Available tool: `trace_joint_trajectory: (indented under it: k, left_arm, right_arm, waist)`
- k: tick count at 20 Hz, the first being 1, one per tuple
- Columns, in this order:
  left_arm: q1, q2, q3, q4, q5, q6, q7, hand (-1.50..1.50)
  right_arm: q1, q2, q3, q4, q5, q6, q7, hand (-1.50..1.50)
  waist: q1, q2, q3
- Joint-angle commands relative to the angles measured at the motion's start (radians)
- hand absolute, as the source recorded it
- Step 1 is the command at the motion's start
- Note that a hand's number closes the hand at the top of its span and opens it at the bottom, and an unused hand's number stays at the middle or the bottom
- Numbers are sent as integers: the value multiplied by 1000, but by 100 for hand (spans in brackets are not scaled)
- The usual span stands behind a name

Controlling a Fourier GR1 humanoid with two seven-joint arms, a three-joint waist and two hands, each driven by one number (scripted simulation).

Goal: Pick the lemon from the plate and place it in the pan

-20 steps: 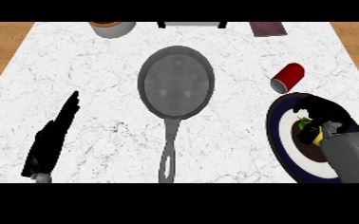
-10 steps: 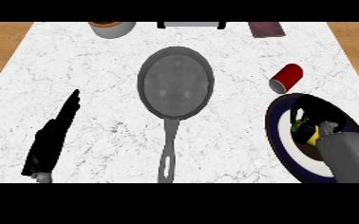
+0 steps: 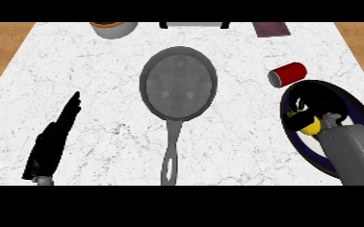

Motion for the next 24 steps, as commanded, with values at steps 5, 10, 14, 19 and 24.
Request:
trace_joint_trajectory:
  k: [5,10,14,19,24]
  left_arm:
    - [35,-19,-15,-18,-15,13,5,0]
    - [44,-2,-2,3,10,-26,-34,0]
    - [-13,2,23,68,8,-25,-55,0]
    - [-34,2,18,-5,-5,-21,27,0]
    - [-65,-35,-15,26,-31,-6,27,0]
  right_arm:
    - [-65,-38,7,-245,121,-291,-146,150]
    - [-181,0,9,-311,112,-278,-157,150]
    - [-276,152,29,-172,119,-372,-167,150]
    - [-452,268,25,-41,86,-322,-121,150]
    - [-520,387,-9,229,88,-460,-182,150]
  waist:
    - [-8,-8,2]
    - [5,-2,0]
    - [12,4,1]
    - [18,3,1]
    - [20,6,1]
